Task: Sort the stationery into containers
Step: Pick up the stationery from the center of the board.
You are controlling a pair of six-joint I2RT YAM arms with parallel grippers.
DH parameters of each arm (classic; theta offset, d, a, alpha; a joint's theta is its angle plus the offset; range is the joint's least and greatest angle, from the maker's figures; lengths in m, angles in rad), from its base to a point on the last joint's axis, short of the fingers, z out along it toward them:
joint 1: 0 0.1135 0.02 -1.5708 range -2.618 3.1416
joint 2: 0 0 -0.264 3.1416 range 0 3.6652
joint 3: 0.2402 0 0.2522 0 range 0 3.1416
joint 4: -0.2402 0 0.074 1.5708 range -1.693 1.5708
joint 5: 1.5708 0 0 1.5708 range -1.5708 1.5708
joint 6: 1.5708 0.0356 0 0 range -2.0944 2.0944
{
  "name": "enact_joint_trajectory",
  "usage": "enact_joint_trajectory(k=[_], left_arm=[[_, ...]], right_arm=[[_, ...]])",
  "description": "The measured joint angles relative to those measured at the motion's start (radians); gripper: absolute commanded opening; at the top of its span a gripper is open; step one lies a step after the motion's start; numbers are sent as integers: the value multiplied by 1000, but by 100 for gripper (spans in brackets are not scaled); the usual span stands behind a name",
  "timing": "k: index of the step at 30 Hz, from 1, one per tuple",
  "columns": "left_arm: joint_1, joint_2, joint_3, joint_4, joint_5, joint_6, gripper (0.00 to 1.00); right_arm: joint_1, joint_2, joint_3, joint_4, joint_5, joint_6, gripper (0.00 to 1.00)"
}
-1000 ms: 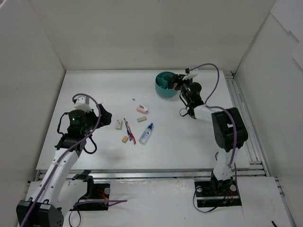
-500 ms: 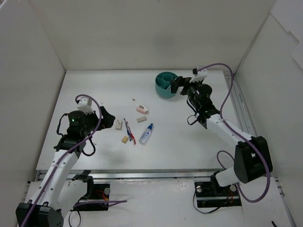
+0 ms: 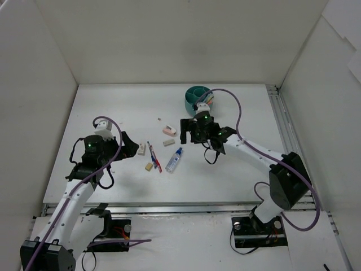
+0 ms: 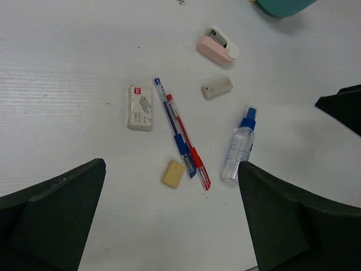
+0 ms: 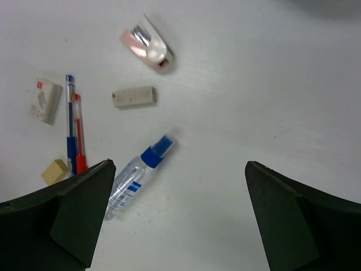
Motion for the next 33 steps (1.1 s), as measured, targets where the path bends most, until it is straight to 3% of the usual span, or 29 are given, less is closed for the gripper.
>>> enact_joint_trajectory(k=[12, 18, 24, 25, 27, 28, 33], left_arm=[[0, -87, -41, -69, -44, -50, 100], [0, -86, -41, -82, -59, -54, 100], [0, -89, -42, -82, -77, -53, 100], [0, -90, -42, -82, -80, -53, 100], [0, -94, -43, -82, -86, -52, 100], [0, -97, -44, -82, -87, -52, 100], [0, -127, -61, -83, -102, -53, 100]], right_arm=[[143, 276, 72, -122, 50, 257, 98], [147, 373, 137, -116, 24, 306, 86], [151, 394, 149, -107, 9, 338, 59], [152, 397, 153, -107, 4, 343, 45], [153, 408, 158, -100, -3, 353, 33], [153, 410, 158, -97, -5, 362, 21], [153, 399, 143, -92, 20, 377, 1]])
